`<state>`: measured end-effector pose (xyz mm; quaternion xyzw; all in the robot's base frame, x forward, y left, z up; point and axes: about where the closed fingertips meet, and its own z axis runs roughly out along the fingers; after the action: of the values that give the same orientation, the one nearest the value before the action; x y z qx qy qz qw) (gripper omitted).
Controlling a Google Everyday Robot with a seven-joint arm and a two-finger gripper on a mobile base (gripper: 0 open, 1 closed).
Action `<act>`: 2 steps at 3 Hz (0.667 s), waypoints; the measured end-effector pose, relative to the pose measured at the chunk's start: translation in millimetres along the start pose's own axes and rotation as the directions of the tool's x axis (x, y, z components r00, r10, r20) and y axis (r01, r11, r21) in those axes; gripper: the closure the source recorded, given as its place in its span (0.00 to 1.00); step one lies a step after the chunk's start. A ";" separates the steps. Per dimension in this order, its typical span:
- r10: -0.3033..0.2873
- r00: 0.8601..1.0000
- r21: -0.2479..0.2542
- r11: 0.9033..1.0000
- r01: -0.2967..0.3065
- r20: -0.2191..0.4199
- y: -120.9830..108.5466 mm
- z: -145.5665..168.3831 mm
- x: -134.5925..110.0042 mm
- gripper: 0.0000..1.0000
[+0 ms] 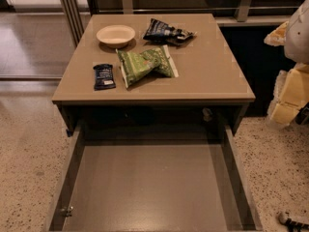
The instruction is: Place green jalapeno chip bag into top drawer
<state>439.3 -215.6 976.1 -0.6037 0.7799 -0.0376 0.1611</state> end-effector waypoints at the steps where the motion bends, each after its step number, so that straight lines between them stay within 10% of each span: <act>1: -0.007 1.000 0.017 1.000 0.007 -0.001 -1.8 1.6 -3.2 0.00; 2: -0.049 0.999 0.008 0.999 0.048 0.012 -11.3 26.2 -17.3 0.00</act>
Offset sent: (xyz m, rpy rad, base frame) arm 0.0480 0.0333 -0.0462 0.0007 -0.0027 0.1031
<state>461.5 -198.5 957.7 -0.6220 0.7638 -0.0408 0.1673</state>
